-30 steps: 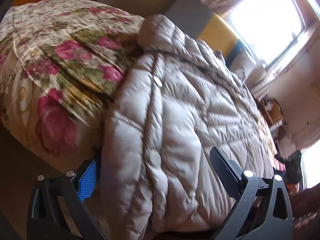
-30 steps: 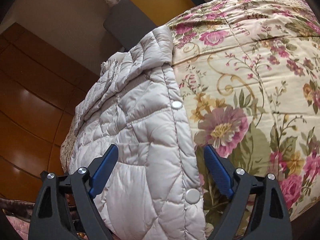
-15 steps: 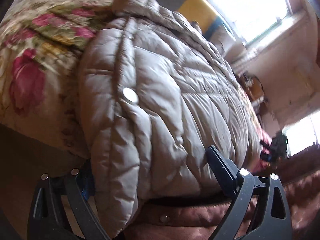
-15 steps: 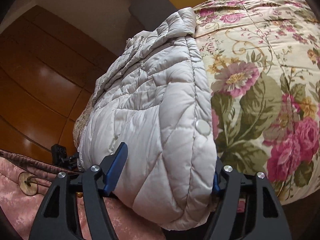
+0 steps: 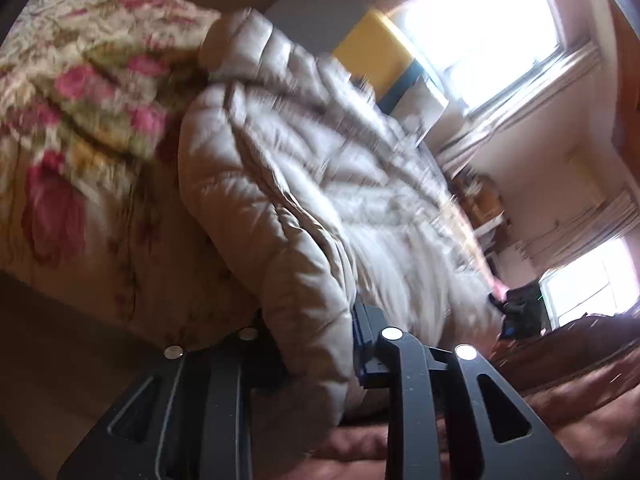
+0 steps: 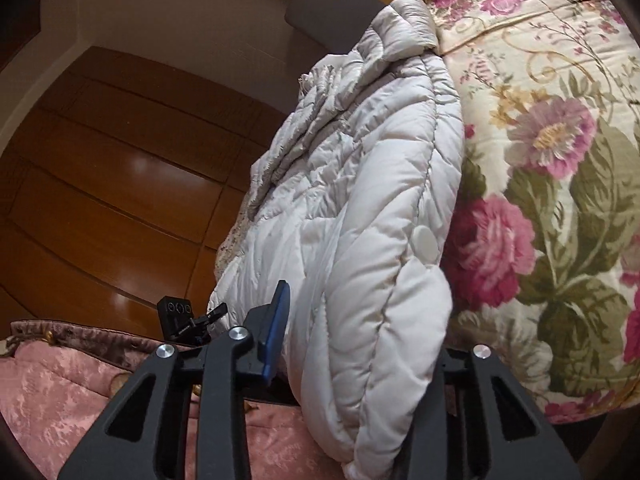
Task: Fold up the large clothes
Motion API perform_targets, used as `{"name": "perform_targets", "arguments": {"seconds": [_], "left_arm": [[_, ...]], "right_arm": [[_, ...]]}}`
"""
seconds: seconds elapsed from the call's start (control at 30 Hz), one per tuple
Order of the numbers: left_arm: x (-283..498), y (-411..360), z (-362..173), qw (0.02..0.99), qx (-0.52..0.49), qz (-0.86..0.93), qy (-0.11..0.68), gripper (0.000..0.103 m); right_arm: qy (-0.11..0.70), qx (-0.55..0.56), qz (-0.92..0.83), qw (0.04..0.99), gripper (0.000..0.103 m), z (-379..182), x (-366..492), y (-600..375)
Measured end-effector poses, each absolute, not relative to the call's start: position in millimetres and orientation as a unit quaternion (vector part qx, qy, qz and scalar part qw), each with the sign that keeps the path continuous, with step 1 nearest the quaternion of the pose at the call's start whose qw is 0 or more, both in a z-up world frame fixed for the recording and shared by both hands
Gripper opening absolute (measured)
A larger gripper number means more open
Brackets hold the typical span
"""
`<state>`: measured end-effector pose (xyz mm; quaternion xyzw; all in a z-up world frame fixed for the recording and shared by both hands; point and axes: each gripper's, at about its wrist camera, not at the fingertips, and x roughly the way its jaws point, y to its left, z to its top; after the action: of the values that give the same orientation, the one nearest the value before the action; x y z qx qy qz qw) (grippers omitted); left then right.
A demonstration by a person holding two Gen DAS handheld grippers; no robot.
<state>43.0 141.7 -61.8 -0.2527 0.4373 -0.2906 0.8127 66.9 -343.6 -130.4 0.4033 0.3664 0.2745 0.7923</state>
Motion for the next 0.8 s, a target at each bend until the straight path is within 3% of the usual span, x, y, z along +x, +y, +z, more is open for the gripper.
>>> {"name": "perform_targets", "arguments": {"seconds": [0.37, 0.8], "left_arm": [[71.6, 163.5, 0.0, 0.823, -0.355, -0.312, 0.316, 0.021], [54.0, 165.5, 11.0, 0.777, -0.431, -0.344, 0.302, 0.021]], "right_arm": [[0.194, 0.509, 0.322, 0.774, 0.024, -91.4, 98.4, -370.8], [0.145, 0.531, 0.339, 0.763, 0.024, -66.9, 79.5, -387.4]]}}
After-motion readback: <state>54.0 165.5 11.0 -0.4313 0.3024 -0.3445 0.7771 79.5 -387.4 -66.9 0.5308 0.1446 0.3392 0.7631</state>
